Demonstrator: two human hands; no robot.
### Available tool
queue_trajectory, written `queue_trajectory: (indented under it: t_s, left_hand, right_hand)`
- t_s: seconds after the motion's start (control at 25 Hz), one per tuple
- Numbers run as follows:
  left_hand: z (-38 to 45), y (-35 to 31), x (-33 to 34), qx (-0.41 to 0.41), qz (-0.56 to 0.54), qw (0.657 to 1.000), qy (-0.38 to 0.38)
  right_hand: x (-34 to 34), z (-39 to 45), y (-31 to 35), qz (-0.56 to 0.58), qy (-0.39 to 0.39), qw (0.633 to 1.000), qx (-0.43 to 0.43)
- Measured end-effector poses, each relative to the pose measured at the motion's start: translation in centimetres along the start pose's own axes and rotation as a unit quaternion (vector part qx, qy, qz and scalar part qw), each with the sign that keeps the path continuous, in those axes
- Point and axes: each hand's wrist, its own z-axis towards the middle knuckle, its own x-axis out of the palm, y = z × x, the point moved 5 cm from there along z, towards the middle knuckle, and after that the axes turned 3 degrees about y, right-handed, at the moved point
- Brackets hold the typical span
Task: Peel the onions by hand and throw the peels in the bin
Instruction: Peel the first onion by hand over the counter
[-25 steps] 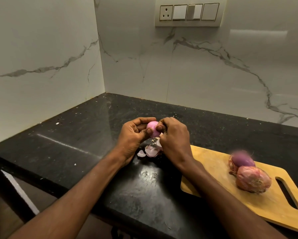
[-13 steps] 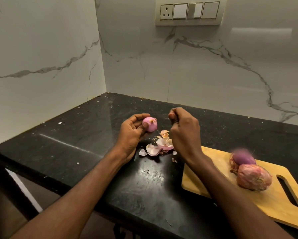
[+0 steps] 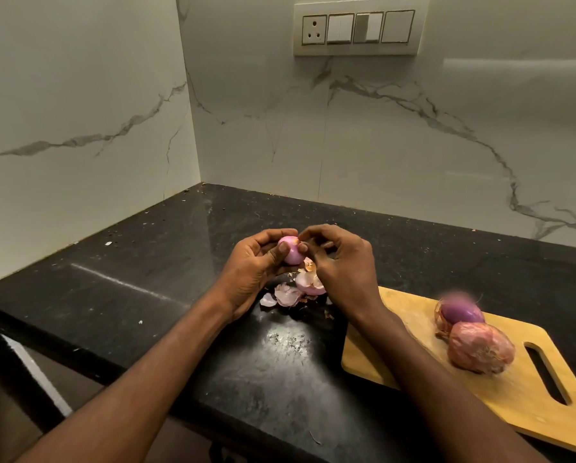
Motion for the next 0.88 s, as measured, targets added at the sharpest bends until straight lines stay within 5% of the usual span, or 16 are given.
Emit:
queue_trajectory:
  t_s: [0.4,0.6,0.72,0.88]
  left_hand:
    - [-0.2,-0.1,0.8,0.041,0.060,0.996,0.046]
    - [-0.1,-0.2,0.4,0.034,0.030,0.999,0.016]
    - [0.1,-0.1,-0.5,0.015,-0.013,0.998,-0.067]
    - [0.3,0.2,-0.7,-0.017,-0.101,0.992,-0.070]
  right_hand:
    - [0.4,0.2,-0.1,-0.007,0.048,0.996,0.081]
    - [0.4,0.0,-0.6,0.200,0.034,0.956,0.211]
    - [-0.3,0.1,-0.5,0.211,-0.006,0.959,0.190]
    - [-1.0,0.2,-1.1,0.107,-0.032,0.984,0.140]
